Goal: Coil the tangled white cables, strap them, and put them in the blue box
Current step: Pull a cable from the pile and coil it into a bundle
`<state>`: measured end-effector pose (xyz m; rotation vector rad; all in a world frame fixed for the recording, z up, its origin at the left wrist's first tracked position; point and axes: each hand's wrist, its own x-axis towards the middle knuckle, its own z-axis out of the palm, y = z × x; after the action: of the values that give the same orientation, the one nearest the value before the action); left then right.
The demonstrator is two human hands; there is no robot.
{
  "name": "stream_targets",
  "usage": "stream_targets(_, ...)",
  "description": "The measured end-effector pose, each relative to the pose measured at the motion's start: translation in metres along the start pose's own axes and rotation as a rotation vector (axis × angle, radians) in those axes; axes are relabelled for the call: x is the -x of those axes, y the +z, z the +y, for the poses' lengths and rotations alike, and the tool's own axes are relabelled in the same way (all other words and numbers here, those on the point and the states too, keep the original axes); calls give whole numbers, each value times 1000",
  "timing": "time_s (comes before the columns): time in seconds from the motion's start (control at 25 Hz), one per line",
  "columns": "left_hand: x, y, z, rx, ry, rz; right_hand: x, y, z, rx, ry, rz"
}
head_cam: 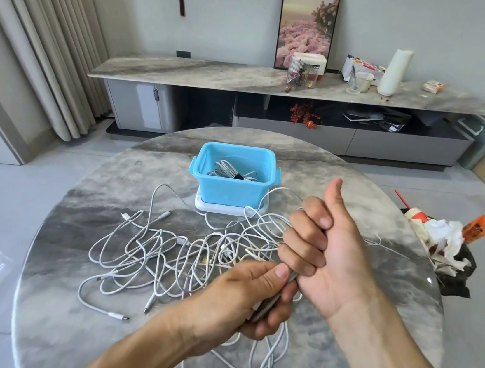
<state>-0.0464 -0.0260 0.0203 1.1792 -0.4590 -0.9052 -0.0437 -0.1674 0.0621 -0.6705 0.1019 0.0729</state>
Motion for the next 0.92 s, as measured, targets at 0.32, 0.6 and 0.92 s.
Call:
stream_targets(0.32, -3, 4, 4, 75, -38, 43, -4, -9, -4, -46, -7, 47)
stream_targets(0.6, 10, 5, 11, 402, -65, -261, 2, -7, 5, -148, 67, -452)
stream_targets(0.92, 1, 11, 0, -80, 33, 198, -5, -5, 13, 143, -52, 212)
